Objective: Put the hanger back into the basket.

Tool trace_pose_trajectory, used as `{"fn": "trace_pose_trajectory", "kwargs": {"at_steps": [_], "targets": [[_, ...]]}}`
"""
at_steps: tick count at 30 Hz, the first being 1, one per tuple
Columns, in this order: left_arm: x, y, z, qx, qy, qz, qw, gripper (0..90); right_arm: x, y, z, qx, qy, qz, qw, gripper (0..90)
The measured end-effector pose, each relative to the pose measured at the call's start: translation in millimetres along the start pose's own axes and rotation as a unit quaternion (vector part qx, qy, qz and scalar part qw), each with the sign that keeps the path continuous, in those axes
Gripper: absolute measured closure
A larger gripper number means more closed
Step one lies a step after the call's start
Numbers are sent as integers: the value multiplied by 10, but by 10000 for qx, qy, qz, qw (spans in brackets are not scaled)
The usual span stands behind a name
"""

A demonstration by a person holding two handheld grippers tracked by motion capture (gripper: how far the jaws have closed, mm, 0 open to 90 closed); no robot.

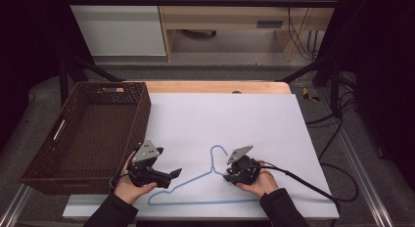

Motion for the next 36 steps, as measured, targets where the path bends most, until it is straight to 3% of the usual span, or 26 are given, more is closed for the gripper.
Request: {"fn": "trace_pose_trajectory", "kwargs": {"at_steps": [13,27,36], "targets": [[35,11,-32,12,-89,-21,10000,63,13,-9,6,-94,-135,-22,9999,860],[76,42,-72,54,-195,-57,9998,65,10,-1,8,-299,-129,169,9993,875],[109,100,-143,154,-326,-110,9993,70,-24,-8,31,-240,8,227,9995,877]]}}
Point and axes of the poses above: each handheld gripper's, and its own axes: z roughly backward along the jaws, x roughly out of its underside, y roughly to its right, the point moved 9 cm from there along -z, roughly forward along the jaws, and after that the axes turned 15 degrees about y, right-handed, at the moved point
